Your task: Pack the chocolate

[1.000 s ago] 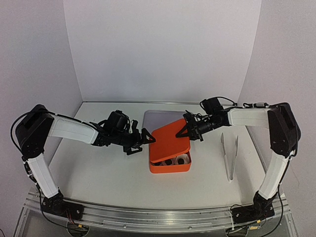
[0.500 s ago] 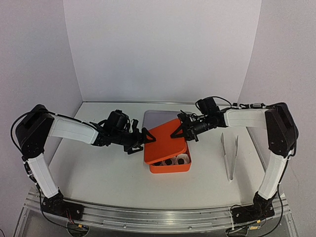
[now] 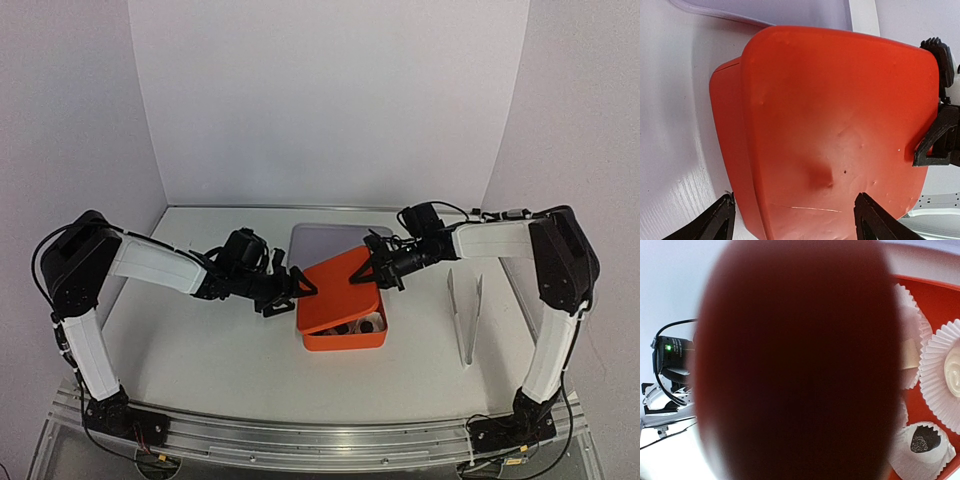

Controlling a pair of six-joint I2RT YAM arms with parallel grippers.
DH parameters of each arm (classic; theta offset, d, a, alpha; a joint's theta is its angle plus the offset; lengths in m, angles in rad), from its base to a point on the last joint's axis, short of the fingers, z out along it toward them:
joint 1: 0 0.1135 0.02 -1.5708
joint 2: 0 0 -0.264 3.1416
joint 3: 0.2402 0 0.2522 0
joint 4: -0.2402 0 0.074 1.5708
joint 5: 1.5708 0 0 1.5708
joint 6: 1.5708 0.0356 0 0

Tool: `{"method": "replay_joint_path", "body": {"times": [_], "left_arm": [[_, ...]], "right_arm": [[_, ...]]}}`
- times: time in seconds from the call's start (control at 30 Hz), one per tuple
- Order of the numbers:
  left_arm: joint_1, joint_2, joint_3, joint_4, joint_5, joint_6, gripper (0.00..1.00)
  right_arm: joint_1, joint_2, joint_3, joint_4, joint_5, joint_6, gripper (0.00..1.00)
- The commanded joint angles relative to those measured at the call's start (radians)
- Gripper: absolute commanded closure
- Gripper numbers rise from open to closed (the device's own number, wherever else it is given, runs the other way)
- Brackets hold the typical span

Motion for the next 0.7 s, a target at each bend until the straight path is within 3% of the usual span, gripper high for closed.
{"method": "replay_joint_path", "body": {"times": [0.0, 0.27, 0.4, 0.67], "left_arm": [[-0.013, 0.027, 0.053, -0.025, 0.000, 0.017, 0.22], [-0.021, 0.034, 0.074, -0.066, -0.030, 0.029, 0.30], [-0.025, 0.043, 0.095, -0.094, -0.039, 0.044, 0.34], [-0.034, 0.066, 0.127, -0.137, -0.051, 0.065, 0.36]], "right_arm": [[-0.017, 0.022, -0.009, 0.020, -0.003, -0.029, 1.00], [-0.038, 0.046, -0.015, 0.016, -0.033, -0.016, 0.84], [-0.053, 0.026, -0.035, 0.004, 0.023, -0.022, 0.76], [-0.094, -0.035, -0.079, -0.057, 0.129, -0.047, 0.51]]}}
